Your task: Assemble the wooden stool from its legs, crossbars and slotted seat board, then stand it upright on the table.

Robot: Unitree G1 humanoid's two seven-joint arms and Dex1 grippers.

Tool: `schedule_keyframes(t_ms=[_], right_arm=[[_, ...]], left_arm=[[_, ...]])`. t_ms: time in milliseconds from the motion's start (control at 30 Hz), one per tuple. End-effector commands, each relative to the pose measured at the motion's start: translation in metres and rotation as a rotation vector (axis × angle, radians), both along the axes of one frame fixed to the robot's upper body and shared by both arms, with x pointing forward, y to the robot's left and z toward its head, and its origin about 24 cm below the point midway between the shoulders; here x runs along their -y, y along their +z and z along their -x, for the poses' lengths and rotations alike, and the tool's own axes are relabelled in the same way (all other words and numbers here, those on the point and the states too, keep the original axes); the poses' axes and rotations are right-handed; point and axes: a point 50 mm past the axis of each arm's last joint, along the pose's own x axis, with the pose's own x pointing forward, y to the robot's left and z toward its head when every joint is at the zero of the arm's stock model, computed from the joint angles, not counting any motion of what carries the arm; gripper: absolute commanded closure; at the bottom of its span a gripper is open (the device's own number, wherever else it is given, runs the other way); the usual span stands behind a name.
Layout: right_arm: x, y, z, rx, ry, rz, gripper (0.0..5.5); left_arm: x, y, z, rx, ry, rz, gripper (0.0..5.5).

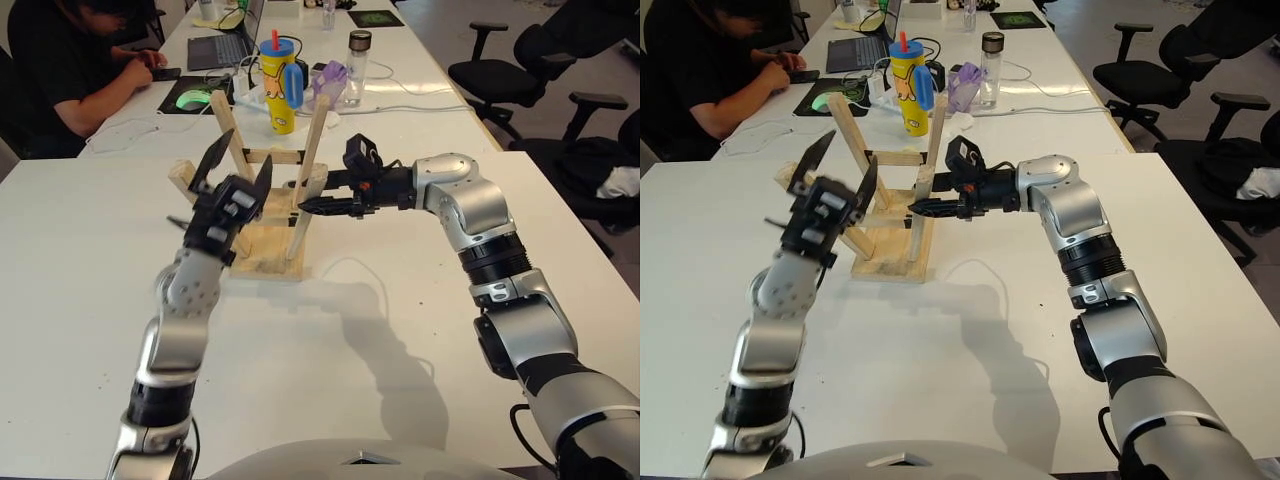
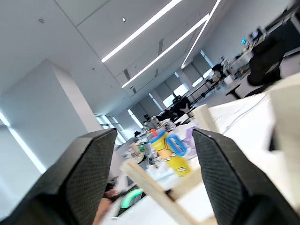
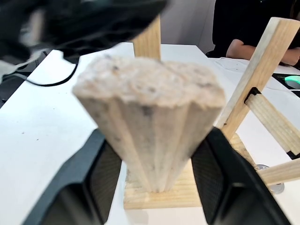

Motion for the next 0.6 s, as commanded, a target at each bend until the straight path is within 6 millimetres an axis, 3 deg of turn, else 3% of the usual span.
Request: schedule_keyframes(t_ms=[33,200,333,533,600], right_arm=[[0.006,-0.028,0.004,-0.091,-0.075,0.005,3.17],[0.007,-0.018,0.001,-0.062,-0.151,-0.096,2.39],[0.006,-0.014,0.005,-0.033,-0.149,-0.136,2.05],[0.042,-0.074,0.034,-0.116,-0.139,0.154,2.05],[0.052,-0.083,0.039,-0.140,-0.172,0.158,2.05]], left_arm=[[-0.019,-0.047,0.032,-0.196,-0.083,0.024,2.49],[-0.022,-0.081,0.031,-0.385,-0.101,0.109,2.49],[-0.017,-0.102,0.019,-0.526,-0.057,0.183,3.09],[-0.006,-0.129,0.005,-0.746,-0.038,0.288,4.01],[-0.003,-0.131,0.002,-0.768,-0.023,0.300,4.31]])
